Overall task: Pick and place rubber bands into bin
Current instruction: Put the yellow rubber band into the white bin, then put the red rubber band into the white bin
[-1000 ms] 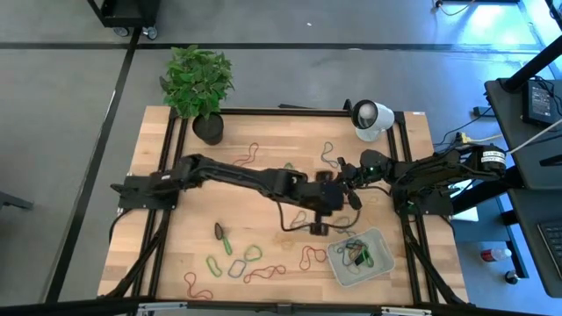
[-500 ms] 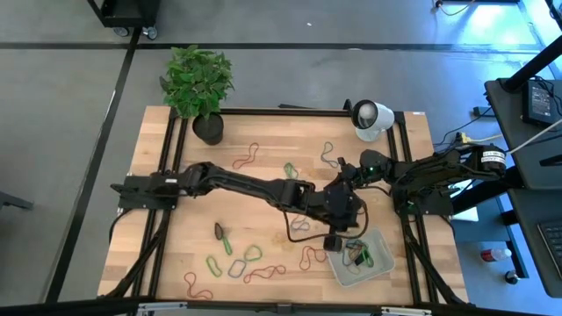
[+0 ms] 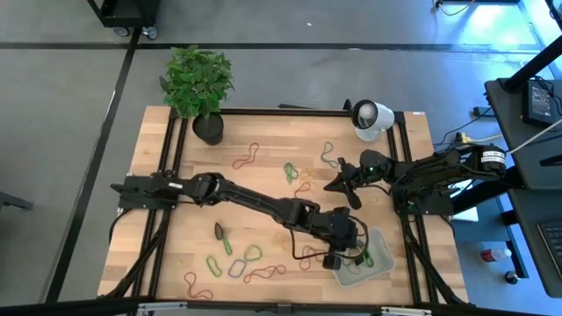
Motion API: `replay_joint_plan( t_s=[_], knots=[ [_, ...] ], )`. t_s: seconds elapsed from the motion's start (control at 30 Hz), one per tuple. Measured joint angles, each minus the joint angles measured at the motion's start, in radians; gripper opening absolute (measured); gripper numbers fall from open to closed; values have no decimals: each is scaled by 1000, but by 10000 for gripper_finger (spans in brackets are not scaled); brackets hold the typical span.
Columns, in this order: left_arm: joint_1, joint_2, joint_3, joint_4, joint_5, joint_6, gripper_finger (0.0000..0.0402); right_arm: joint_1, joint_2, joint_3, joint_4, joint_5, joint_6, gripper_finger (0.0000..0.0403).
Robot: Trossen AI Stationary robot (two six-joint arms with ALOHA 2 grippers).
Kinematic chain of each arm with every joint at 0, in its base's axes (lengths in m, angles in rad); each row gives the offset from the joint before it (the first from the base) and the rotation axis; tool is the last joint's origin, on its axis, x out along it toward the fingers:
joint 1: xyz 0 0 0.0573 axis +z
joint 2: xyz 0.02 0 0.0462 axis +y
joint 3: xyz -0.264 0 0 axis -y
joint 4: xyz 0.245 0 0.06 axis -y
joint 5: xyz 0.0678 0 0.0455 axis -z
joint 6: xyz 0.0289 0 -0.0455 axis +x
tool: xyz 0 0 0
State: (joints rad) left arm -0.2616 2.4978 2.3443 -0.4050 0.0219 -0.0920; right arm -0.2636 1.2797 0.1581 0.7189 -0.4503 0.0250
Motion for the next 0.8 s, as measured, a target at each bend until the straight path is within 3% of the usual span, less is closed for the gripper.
replay_joint_plan(
  t_s=[0.2,0.47,0.63,0.8],
  knots=[
    [-10,37,-2,-6,27,0,9,0,0,0,-15,-1,49,6],
    [-8,58,-2,-24,56,-17,85,0,0,0,-38,-1,52,6],
    [7,55,-2,-118,50,-15,130,0,0,0,-37,-1,52,6],
    [57,-5,0,-301,24,-57,137,0,0,0,-44,-1,53,6]
  ],
)
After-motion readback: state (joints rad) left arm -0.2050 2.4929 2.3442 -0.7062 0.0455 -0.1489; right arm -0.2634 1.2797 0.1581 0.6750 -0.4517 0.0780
